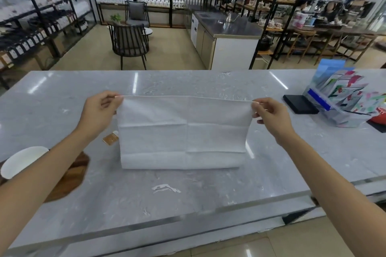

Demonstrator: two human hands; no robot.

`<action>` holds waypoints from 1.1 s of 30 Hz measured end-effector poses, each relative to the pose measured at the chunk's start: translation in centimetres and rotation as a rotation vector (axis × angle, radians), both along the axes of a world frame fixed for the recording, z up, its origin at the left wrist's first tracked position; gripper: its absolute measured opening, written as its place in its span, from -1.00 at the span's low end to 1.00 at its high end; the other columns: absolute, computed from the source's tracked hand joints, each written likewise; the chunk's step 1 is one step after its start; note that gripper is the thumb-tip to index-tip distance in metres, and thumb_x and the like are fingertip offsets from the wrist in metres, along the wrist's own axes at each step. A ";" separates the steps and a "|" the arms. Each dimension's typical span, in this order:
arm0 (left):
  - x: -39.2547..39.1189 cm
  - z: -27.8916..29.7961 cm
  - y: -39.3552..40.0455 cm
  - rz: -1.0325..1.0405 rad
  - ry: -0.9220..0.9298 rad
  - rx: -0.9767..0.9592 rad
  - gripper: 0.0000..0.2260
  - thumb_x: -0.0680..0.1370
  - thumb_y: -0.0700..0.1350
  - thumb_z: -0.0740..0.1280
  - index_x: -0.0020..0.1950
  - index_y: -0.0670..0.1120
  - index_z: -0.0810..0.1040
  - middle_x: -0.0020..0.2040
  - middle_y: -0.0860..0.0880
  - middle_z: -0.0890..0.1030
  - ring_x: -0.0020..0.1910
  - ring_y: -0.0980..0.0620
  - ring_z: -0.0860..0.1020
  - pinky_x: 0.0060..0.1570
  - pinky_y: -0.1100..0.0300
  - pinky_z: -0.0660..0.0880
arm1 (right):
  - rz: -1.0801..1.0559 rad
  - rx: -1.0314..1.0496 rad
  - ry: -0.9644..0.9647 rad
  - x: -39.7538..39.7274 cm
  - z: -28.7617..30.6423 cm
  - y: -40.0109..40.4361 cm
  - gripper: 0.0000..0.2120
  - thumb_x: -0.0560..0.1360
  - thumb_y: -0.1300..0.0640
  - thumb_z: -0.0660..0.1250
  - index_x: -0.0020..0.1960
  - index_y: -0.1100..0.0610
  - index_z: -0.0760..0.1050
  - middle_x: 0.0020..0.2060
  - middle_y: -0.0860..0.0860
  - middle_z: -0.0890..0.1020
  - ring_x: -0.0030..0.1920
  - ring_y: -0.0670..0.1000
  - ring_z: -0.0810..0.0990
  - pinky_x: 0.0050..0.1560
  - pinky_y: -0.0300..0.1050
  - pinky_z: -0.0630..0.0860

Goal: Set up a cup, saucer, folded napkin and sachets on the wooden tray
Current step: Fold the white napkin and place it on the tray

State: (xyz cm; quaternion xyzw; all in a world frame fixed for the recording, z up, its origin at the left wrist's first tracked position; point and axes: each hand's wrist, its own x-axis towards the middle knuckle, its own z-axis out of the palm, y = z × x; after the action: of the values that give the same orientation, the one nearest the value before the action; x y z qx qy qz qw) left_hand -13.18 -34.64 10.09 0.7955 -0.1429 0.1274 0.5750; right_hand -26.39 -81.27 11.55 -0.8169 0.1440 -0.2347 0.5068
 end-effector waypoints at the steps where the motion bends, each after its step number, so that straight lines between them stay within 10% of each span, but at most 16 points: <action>1: -0.4 1.2 0.1 0.004 -0.031 -0.004 -0.92 0.59 0.02 0.40 -0.05 0.23 0.65 -0.09 0.24 0.71 -0.07 0.28 0.66 -0.18 0.42 0.59 | -0.004 -0.027 -0.032 -0.5 1.0 0.0 -0.87 0.59 0.03 0.41 0.10 0.03 0.65 -0.16 -0.05 0.73 -0.21 -0.13 0.71 -0.27 -0.27 0.63; 7: -3.8 6.7 1.1 0.017 -0.297 -0.077 -0.83 0.59 -0.06 0.41 -0.04 0.25 0.66 -0.13 0.27 0.70 -0.14 0.26 0.66 -0.18 0.41 0.60 | 0.000 -0.083 -0.228 -4.3 6.6 0.7 -0.93 0.55 -0.08 0.41 -0.02 -0.27 0.64 -0.09 -0.21 0.73 -0.08 -0.23 0.68 -0.24 -0.31 0.60; 20: -6.8 12.2 2.3 0.040 -0.417 -0.217 -0.93 0.57 -0.01 0.43 -0.02 0.17 0.69 -0.16 0.25 0.70 -0.24 0.26 0.62 -0.36 0.38 0.54 | -0.041 -0.037 -0.526 -6.0 11.7 2.8 -0.91 0.55 -0.02 0.40 0.03 -0.13 0.67 -0.19 -0.18 0.71 -0.21 -0.18 0.66 -0.34 -0.33 0.58; 33: 2.9 4.7 3.2 0.069 0.004 0.139 -0.87 0.51 0.01 0.49 -0.17 0.27 0.68 -0.17 0.12 0.72 -0.34 0.22 0.64 -0.26 0.22 0.61 | -0.032 -0.121 -0.033 4.0 4.4 2.4 -0.90 0.60 0.08 0.38 0.09 0.05 0.62 -0.19 0.05 0.72 -0.14 0.06 0.72 -0.18 -0.10 0.66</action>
State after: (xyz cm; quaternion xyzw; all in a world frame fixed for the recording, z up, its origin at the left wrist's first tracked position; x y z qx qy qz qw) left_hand -10.32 -31.42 14.77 0.8382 -0.1227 0.1354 0.5138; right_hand -22.44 -78.90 15.90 -0.8397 0.1345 -0.2645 0.4548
